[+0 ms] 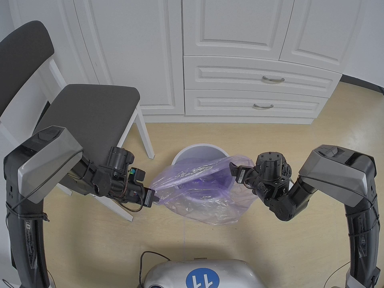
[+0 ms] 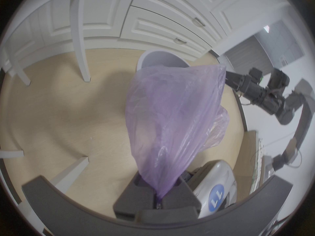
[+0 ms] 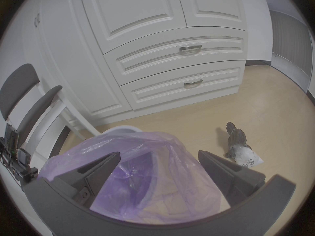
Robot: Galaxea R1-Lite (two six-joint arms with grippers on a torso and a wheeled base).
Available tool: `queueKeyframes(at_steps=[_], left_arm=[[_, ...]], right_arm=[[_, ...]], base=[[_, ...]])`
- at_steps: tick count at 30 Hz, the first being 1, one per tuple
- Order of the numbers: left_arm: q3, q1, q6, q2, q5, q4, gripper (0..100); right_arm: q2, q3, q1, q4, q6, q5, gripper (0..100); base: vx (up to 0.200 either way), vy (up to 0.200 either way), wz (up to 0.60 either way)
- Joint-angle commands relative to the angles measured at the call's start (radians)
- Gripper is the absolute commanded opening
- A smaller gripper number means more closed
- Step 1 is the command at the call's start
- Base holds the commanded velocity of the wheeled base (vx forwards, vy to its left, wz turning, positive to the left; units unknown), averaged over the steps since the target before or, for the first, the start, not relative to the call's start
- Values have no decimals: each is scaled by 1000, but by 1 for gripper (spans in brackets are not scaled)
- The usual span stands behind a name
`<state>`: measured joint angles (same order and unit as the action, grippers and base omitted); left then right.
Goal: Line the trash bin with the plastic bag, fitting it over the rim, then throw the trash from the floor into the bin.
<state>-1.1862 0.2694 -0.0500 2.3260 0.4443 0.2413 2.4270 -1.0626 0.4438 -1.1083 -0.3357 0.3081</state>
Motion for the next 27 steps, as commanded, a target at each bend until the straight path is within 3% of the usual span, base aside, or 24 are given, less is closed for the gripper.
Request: queueKeyframes(at_steps=[1,2,6,13,21,27], left_arm=[[74,-10,-62,-48,11,-4,0],[76,-9,-65,-46,11,-4,100],[74,-10,-76,-45,10,-2,100],[132,-33,-212,-128,14,-11,100],[191,19,-220,-244,11,1,100],[200,31,-229,-206,11,-5,100]], right_arm=[[-94,78,36,-1,27,-1,100],[-95,85,39,-4,29,-1,100],[-102,107,52,-4,34,-1,100],[-155,179,61,4,95,-3,100],[-112,188,56,-4,142,-3,100],[-112,191,53,-1,146,-3,100]], base=[[0,0,0],[0,0,0],[0,0,0],[0,0,0],[0,0,0],[0,0,0]])
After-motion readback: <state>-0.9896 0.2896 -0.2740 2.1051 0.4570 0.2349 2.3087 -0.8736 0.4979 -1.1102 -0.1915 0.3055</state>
